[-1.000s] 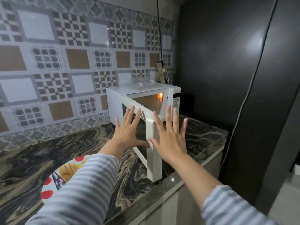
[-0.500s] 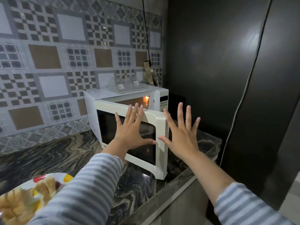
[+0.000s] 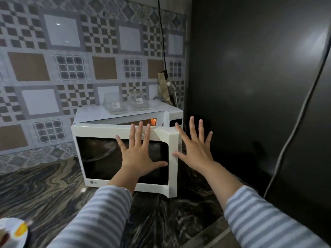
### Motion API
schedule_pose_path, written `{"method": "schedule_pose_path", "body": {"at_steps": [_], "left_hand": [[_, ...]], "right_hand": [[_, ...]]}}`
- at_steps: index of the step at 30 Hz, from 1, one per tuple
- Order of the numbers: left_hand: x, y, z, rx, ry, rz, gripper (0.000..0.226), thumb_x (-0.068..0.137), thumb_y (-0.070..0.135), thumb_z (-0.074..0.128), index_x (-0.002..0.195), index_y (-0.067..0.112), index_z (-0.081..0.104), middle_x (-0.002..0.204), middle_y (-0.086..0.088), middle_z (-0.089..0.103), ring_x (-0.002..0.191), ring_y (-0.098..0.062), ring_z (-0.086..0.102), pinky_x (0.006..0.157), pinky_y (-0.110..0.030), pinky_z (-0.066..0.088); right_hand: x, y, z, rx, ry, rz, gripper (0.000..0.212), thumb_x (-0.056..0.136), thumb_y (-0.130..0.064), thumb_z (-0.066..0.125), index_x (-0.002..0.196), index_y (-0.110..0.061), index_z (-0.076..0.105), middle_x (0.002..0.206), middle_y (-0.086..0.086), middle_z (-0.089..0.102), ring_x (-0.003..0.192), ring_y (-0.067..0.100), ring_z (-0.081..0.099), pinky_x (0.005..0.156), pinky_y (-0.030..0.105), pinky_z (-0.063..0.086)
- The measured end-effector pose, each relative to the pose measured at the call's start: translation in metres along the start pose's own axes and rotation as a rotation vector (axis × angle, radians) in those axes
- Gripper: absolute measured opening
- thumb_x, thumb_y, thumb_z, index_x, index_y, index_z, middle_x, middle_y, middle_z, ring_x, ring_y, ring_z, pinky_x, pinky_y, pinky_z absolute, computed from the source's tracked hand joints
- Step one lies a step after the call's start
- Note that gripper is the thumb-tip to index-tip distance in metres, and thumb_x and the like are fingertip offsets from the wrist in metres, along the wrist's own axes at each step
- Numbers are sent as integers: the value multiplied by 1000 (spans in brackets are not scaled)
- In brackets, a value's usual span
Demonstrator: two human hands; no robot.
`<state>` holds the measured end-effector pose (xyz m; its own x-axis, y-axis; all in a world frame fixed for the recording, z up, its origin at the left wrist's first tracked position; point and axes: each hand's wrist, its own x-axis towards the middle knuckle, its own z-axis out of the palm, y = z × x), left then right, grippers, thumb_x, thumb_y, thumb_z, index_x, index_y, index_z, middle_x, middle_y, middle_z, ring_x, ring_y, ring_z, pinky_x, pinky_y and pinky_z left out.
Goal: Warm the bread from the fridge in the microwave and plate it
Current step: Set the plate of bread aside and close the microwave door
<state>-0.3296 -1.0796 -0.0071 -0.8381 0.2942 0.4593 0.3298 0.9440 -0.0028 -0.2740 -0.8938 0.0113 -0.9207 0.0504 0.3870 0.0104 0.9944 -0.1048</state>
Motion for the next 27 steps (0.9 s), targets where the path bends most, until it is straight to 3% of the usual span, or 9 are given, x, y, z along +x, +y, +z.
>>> {"method": "schedule_pose_path", "body": {"at_steps": [10,16,22,24,27], "left_hand": [[76,18,58,1,164,-131,136,55,94,42,143,22,-33,150,-4,-41,134,-33,-41,105,-70,-15],[113,19,89,62,225,-212,137,53,94,44,145,24,-30,151,-4,-38,137,-37,-36,108,-67,-13],[132,21,107,90,265,-247,137,49,91,52,151,25,-10,157,-6,-22,141,-40,-25,110,-67,-6],[135,23,111,83,286,-258,137,49,90,54,152,24,-9,157,-6,-21,142,-41,-24,110,-67,-6],[132,26,115,80,307,-255,133,52,88,55,152,24,-4,157,-7,-26,142,-39,-23,110,-67,-7]], "right_hand": [[109,47,38,-1,-11,-128,98,86,-59,56,144,-46,-21,145,0,-47,131,27,-46,111,65,-12],[162,64,63,36,0,-237,96,85,-62,54,142,-49,-23,146,-3,-45,134,27,-43,111,62,-13],[194,68,80,140,53,-353,83,86,-59,53,147,-50,-3,153,-8,-35,137,23,-40,112,61,-14],[200,71,85,140,74,-384,83,87,-60,50,146,-50,-7,154,-7,-34,138,24,-38,111,62,-14],[204,77,93,72,102,-421,89,88,-65,42,140,-48,-27,153,-1,-35,139,29,-35,110,60,-14]]}}
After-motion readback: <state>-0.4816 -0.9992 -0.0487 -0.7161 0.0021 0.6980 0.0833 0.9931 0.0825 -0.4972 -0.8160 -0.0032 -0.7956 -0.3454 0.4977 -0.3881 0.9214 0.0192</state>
